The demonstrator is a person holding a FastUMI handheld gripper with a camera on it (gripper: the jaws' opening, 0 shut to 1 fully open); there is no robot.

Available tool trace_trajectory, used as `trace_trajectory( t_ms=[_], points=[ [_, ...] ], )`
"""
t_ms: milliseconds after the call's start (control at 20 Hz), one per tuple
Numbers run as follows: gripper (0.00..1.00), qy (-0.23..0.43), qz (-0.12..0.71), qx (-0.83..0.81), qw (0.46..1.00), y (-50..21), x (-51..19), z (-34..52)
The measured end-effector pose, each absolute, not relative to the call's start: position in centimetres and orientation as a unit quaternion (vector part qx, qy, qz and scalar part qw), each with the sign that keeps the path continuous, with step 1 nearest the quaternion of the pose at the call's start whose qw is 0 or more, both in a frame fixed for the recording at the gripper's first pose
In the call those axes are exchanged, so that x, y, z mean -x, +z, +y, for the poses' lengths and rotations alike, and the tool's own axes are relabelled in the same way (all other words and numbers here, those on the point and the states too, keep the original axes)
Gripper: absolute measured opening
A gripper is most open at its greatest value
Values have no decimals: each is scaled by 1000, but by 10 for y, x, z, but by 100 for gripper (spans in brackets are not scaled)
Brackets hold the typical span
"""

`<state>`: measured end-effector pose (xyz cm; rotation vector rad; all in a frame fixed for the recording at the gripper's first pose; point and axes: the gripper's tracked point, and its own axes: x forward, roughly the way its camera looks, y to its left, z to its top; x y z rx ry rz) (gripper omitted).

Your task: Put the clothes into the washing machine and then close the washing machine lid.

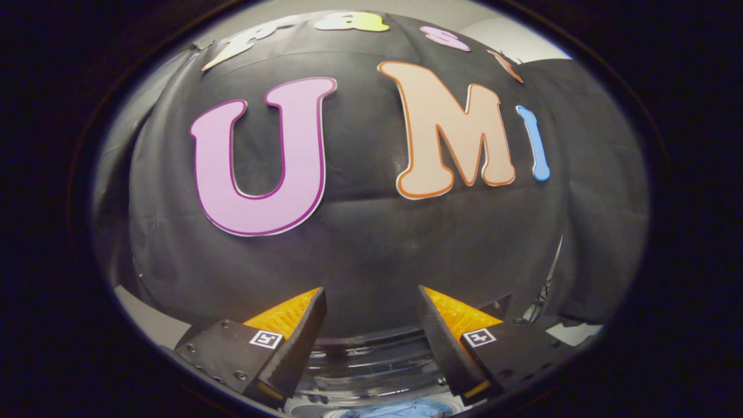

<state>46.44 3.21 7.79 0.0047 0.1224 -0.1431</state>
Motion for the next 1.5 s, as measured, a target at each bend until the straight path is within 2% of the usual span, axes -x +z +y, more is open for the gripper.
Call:
trace_trajectory(
  t_ms=[250,400,600,1500],
  points=[
    [97,-65,50,44,996,67,-475,41],
    [97,-60,75,64,993,48,-478,44],
    [97,-56,56,51,996,50,-474,46],
    [97,-41,-7,42,998,55,-405,39]
  ],
)
